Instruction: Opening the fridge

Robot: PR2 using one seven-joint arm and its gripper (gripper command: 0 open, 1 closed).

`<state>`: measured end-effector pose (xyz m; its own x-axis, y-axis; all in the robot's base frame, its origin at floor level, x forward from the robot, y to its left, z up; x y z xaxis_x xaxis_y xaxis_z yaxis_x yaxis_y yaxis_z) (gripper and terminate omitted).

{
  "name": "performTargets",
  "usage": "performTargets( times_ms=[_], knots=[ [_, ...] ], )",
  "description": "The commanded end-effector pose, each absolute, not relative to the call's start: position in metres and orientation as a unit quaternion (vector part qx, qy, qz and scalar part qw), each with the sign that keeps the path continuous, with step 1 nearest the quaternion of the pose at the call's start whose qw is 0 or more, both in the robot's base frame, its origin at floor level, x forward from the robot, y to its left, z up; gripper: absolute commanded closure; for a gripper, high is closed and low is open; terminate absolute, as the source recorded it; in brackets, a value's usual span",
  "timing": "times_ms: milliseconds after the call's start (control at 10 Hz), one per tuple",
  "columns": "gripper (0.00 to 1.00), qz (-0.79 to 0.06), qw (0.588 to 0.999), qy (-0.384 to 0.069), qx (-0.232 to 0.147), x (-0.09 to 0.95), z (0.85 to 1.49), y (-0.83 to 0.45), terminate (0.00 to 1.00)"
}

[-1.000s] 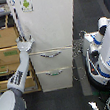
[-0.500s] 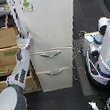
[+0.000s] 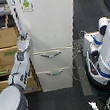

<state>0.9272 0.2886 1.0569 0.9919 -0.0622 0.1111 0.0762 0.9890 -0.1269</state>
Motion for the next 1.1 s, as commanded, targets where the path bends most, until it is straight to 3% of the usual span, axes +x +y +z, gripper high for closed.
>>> performTargets(
  times_ms=[100, 700, 1100],
  knots=[
    [1.00, -0.038, 0.996, -0.046, -0.065, 0.925, 1.008, 0.290, 0.00],
    [1.00, -0.052, 0.995, -0.038, -0.070, 0.909, 1.000, 0.279, 0.00],
    [1.00, -0.256, 0.963, -0.063, -0.052, 0.695, 1.074, 0.222, 0.00]
  ],
)
